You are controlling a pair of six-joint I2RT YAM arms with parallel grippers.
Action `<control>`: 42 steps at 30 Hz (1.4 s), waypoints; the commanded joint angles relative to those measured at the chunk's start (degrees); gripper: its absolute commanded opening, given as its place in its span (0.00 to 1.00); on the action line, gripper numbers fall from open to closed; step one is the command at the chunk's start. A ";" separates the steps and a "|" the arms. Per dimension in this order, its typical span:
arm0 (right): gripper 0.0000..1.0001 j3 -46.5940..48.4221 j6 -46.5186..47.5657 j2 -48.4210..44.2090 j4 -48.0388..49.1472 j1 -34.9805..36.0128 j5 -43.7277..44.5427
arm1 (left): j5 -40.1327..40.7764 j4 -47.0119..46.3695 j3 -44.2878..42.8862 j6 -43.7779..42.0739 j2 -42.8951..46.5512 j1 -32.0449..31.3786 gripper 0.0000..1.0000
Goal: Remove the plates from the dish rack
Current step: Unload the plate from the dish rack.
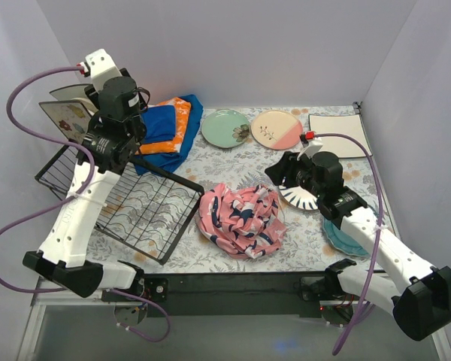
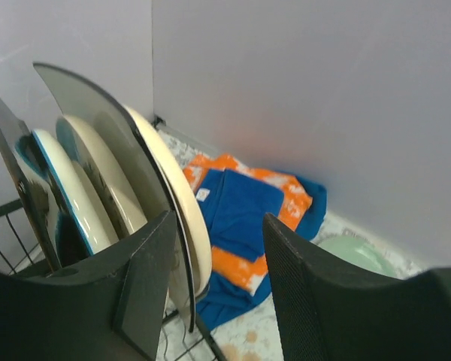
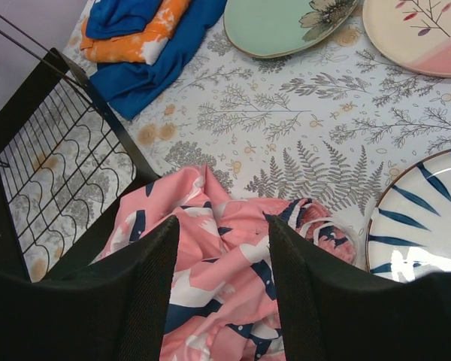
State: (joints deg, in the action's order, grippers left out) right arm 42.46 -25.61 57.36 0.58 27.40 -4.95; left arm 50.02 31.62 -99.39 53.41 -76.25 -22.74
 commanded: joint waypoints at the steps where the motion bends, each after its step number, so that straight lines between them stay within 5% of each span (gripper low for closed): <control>1: 0.57 -0.09 1.96 -1.20 3.20 0.29 1.00 | -0.20 0.81 -0.79 0.65 4.36 -0.20 0.48; 12: 0.57 1.14 2.40 2.31 4.08 1.08 -0.68 | 8.42 5.29 -5.55 -4.36 3.56 3.66 0.47; 25: 0.57 0.78 3.19 0.47 3.64 1.25 -0.15 | 0.08 10.48 -0.19 3.45 6.29 10.26 0.47; 42: 0.57 0.43 3.63 1.52 3.02 1.52 2.14 | 0.17 10.04 11.32 7.50 7.95 11.76 0.36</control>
State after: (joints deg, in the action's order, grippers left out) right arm 42.24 -23.00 58.61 1.87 28.53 -4.03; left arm 49.89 40.75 -90.39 59.48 -70.67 -11.42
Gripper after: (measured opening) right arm 0.571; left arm 0.367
